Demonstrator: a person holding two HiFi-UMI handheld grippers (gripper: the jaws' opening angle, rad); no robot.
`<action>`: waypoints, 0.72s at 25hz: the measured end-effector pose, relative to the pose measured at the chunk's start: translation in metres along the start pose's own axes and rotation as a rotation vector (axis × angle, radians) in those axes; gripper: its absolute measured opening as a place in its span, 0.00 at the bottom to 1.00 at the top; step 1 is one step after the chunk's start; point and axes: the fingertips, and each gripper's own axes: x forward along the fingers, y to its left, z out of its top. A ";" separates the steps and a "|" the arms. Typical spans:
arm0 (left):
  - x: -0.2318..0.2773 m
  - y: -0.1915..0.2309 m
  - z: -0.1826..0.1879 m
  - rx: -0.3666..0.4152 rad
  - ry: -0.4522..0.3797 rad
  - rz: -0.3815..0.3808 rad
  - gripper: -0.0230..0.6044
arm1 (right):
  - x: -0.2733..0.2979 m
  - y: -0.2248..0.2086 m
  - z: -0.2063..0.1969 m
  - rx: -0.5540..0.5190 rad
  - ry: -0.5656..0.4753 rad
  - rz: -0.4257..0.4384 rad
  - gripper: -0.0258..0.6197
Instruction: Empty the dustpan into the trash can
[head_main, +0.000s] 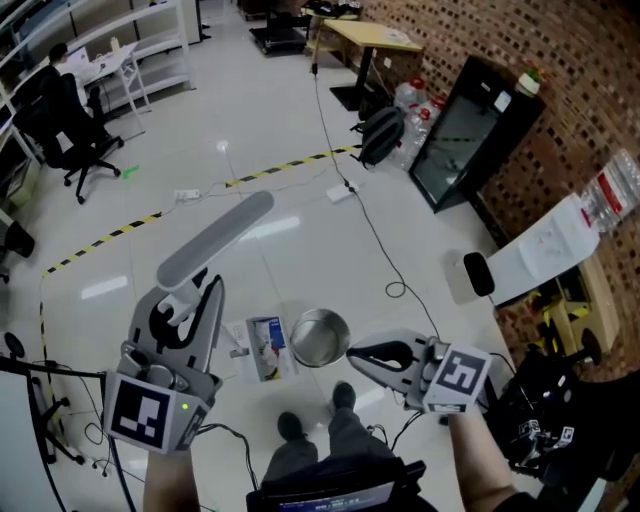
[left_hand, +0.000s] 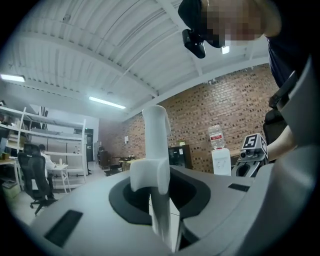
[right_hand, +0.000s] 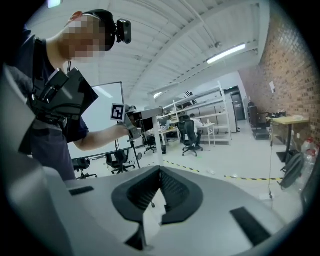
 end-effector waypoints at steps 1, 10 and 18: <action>0.007 -0.005 0.003 0.009 -0.002 -0.001 0.14 | -0.003 -0.006 -0.001 0.001 -0.004 0.014 0.05; 0.069 -0.051 0.012 0.058 0.024 0.007 0.14 | -0.038 -0.075 0.010 -0.016 -0.049 0.108 0.05; 0.102 -0.073 0.027 0.091 -0.018 0.038 0.14 | -0.074 -0.116 0.033 -0.063 -0.100 0.132 0.05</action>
